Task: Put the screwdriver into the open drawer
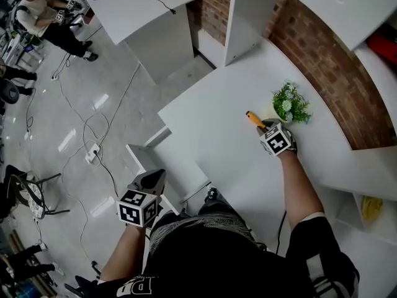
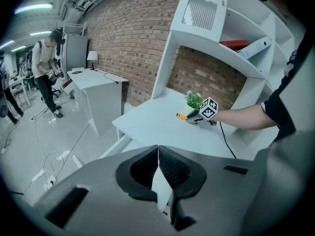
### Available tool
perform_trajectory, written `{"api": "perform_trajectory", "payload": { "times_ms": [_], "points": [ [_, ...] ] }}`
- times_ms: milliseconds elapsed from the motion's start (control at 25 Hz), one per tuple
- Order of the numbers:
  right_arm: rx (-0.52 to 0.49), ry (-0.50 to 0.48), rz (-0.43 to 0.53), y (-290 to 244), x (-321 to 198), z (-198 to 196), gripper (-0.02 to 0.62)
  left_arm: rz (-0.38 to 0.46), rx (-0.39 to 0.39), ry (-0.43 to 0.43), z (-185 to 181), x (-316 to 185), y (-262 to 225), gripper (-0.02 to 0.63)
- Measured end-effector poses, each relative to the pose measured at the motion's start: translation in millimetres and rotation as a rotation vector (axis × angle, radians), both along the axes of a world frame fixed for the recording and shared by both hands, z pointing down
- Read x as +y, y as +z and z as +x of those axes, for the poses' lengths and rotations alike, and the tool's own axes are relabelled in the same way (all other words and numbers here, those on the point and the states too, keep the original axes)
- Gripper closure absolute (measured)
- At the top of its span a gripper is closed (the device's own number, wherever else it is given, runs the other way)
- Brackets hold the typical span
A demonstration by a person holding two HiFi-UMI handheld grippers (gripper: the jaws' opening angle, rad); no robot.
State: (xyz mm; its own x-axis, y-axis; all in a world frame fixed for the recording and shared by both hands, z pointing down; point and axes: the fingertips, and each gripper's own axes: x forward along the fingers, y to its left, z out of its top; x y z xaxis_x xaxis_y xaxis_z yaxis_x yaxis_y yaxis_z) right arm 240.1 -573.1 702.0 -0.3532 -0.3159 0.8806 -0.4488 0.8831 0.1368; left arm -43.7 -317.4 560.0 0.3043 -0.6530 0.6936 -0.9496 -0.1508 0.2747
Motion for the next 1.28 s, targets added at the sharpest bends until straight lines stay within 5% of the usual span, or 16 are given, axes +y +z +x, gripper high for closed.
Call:
{"api": "perform_trajectory", "payload": {
  "times_ms": [680,1280],
  "points": [
    [0.002,0.033,0.024,-15.3,6.9,-7.8,0.522,0.058,-0.008,-0.059,-15.6,23.2,-9.9,0.586],
    [-0.136,0.227,-0.018,-51.0,72.8,-26.7,0.525,0.101,0.013,0.06,-48.0,43.2,-22.7,0.586]
  ]
}}
